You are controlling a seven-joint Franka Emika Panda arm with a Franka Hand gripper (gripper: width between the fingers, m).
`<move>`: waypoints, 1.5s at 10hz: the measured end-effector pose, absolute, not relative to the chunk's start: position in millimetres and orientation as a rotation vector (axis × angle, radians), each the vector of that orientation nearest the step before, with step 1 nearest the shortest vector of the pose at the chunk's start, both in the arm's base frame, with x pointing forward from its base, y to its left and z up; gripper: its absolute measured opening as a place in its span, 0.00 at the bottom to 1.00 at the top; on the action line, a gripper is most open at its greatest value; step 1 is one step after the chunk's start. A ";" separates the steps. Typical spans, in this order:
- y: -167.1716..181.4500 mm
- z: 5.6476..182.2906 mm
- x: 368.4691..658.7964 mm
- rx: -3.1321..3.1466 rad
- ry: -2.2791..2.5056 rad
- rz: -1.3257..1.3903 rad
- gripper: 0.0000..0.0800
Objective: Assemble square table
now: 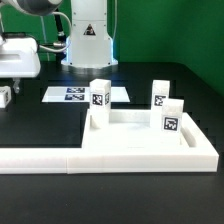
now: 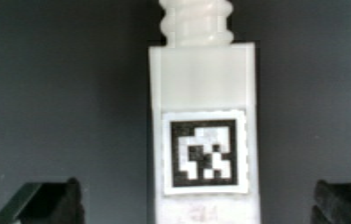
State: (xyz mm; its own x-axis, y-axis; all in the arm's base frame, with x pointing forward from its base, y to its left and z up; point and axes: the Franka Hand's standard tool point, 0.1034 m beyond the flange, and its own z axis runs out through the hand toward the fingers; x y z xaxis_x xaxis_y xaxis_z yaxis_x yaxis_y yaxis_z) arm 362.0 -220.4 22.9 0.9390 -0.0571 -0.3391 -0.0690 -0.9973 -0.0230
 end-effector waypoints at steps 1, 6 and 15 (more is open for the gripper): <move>-220.9 20.8 362.7 -3.047 0.118 0.599 0.81; -215.5 15.4 348.5 -2.885 0.217 1.094 0.81; -221.5 8.0 342.1 -2.675 0.037 1.319 0.81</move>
Offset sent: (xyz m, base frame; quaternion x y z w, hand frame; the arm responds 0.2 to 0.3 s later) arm -0.0148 -0.0077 -0.0003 -0.0365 -0.1496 0.0730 0.9854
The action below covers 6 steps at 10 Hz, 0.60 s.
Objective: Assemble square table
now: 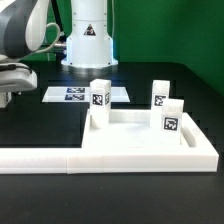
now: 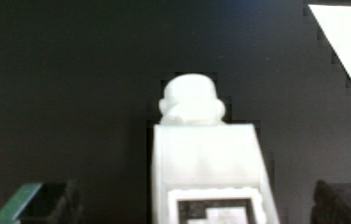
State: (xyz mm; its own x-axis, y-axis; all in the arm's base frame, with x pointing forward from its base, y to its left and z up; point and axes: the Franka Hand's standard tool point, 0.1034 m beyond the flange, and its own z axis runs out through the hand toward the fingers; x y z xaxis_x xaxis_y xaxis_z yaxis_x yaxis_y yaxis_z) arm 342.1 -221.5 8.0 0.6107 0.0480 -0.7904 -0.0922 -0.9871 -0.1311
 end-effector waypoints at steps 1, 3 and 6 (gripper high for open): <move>-218.8 7.3 343.4 -2.675 0.029 1.320 0.81; -215.2 6.2 345.5 -2.685 0.042 1.325 0.66; -216.0 6.2 345.0 -2.684 0.044 1.325 0.36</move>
Offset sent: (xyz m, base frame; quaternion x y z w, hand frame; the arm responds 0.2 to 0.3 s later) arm 0.0000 0.0000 0.0000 0.0000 0.0000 0.0000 1.0000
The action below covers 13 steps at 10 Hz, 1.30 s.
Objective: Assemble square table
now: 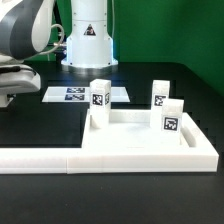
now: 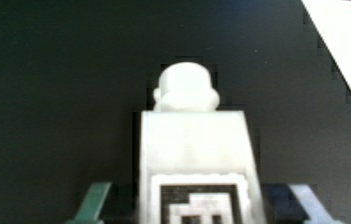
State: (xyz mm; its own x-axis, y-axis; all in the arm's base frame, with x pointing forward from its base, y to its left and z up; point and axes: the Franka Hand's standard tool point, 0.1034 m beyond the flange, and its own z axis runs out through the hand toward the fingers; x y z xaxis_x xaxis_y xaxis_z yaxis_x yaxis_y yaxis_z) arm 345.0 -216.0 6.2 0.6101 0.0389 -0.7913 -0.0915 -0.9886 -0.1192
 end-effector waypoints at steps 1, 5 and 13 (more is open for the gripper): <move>-216.0 6.2 345.0 -2.684 0.044 1.325 0.36; -211.4 10.5 350.4 -2.681 0.032 1.327 0.36; -172.7 63.6 405.8 -2.760 -0.085 1.159 0.36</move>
Offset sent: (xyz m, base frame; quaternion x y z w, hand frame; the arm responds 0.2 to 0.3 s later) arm 0.0070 0.0026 0.0010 -0.0037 0.0014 -0.0123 0.9999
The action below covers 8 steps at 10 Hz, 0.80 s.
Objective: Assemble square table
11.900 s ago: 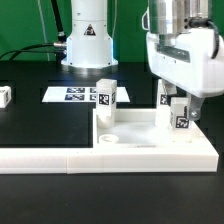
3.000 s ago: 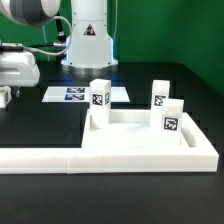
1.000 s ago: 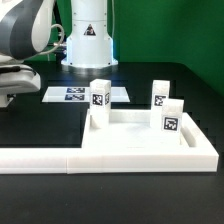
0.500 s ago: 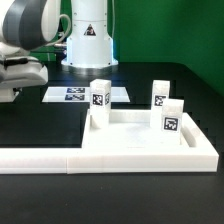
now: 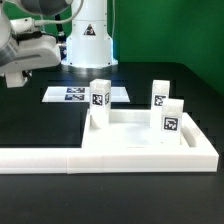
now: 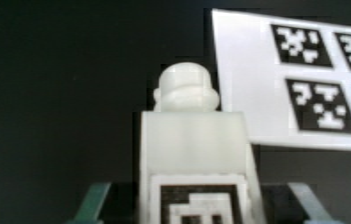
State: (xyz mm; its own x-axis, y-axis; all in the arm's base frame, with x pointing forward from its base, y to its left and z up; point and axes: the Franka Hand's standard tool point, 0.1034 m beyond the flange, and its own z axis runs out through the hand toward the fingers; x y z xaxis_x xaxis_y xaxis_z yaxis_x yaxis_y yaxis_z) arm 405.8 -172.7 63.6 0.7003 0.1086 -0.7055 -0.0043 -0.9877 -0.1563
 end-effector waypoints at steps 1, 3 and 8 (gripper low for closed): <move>-174.4 62.6 409.2 -2.813 -0.084 1.049 0.36; -172.9 60.4 415.5 -2.861 -0.036 0.879 0.36; -159.4 88.7 473.8 -2.956 0.033 0.487 0.36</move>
Offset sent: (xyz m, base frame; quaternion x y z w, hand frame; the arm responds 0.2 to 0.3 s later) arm 0.0311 0.0188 0.0143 0.0341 0.1736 0.0243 0.9839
